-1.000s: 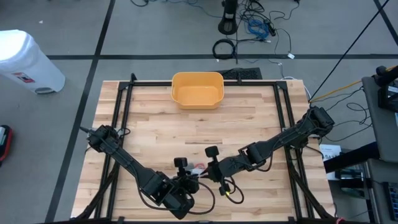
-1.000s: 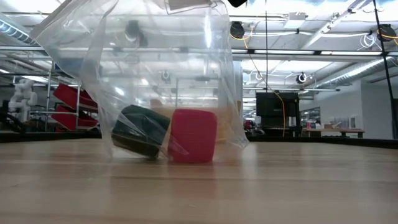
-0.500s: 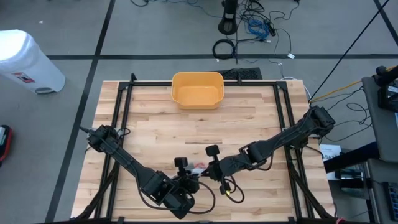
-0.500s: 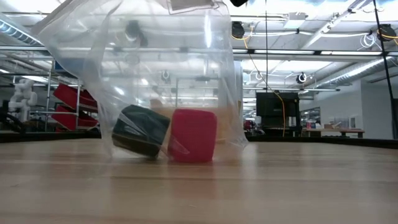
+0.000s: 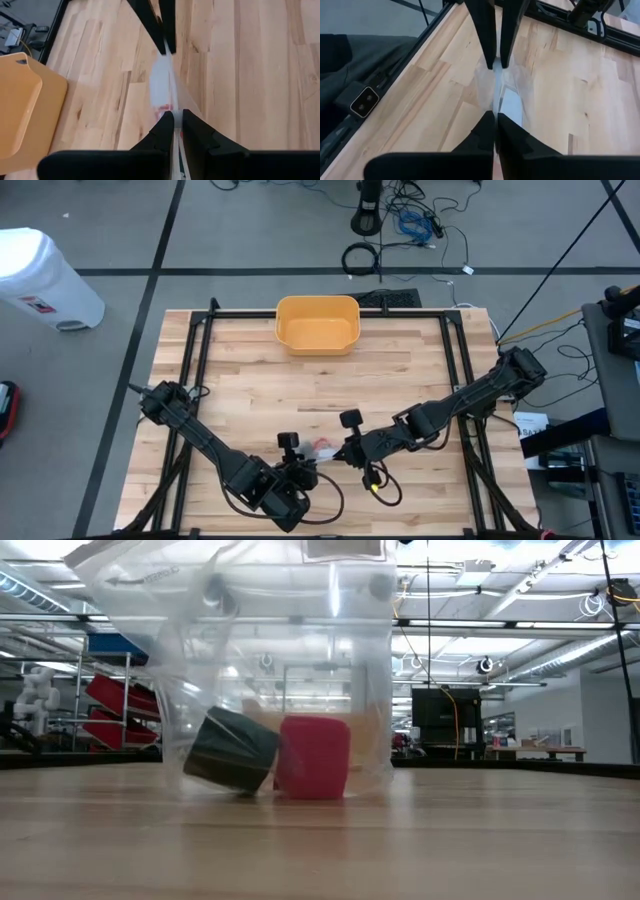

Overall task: Roll bandage
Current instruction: Close the transparent zip bag

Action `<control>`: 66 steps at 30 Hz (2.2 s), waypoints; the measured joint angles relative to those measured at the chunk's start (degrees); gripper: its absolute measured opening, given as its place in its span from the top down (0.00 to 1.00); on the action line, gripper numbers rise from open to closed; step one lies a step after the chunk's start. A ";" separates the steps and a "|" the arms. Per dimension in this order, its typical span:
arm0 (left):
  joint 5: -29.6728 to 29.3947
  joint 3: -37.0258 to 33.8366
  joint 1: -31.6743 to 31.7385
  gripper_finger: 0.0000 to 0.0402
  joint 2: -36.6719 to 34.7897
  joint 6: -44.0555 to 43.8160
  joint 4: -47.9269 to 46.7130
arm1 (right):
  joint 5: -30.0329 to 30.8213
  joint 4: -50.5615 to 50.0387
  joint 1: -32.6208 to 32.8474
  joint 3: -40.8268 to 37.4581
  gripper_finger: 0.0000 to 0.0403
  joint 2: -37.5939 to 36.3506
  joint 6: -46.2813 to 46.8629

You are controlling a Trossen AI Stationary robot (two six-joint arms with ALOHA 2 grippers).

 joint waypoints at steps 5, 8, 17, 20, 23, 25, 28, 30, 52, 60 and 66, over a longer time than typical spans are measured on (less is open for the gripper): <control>0.38 0.00 -0.27 0.92 0.00 -0.02 -0.03 | 1.09 -2.84 0.54 0.00 1.00 -1.58 0.45; 0.73 0.00 -0.51 0.92 0.00 -1.00 -0.53 | 1.15 -4.40 0.80 0.00 1.00 -2.69 0.84; 1.64 0.00 -1.29 0.92 -0.06 -4.50 -4.02 | 1.31 -8.99 1.55 0.00 1.00 -4.43 2.00; 1.63 0.00 -1.54 0.92 -0.13 -4.54 -4.15 | 1.29 -10.08 1.53 0.01 1.00 -5.08 2.49; 1.62 0.01 -1.76 0.92 -0.13 -4.62 -4.24 | 1.27 -11.43 1.75 0.00 1.00 -5.88 2.96; 1.62 0.39 -1.91 0.92 -0.13 -5.28 -4.99 | 1.31 -12.08 2.09 0.00 1.00 -6.50 3.07; 1.60 1.31 -2.12 0.92 -0.17 -6.01 -6.10 | 1.49 -13.02 2.78 0.00 1.00 -7.38 3.64; 1.59 1.98 -2.41 0.92 -0.15 -6.03 -6.35 | 1.51 -14.09 3.34 0.00 1.00 -7.93 4.28; 1.59 3.04 -3.58 0.92 -0.17 -7.69 -8.48 | 4.20 -19.23 6.07 0.00 1.00 -10.64 7.10; 2.54 3.04 -3.89 0.92 -0.17 -7.69 -8.65 | 4.09 -19.66 6.07 0.00 1.00 -10.64 7.54; 2.64 3.06 -3.95 0.91 -0.17 -7.67 -8.83 | 4.00 -19.66 6.07 0.00 1.00 -10.64 7.54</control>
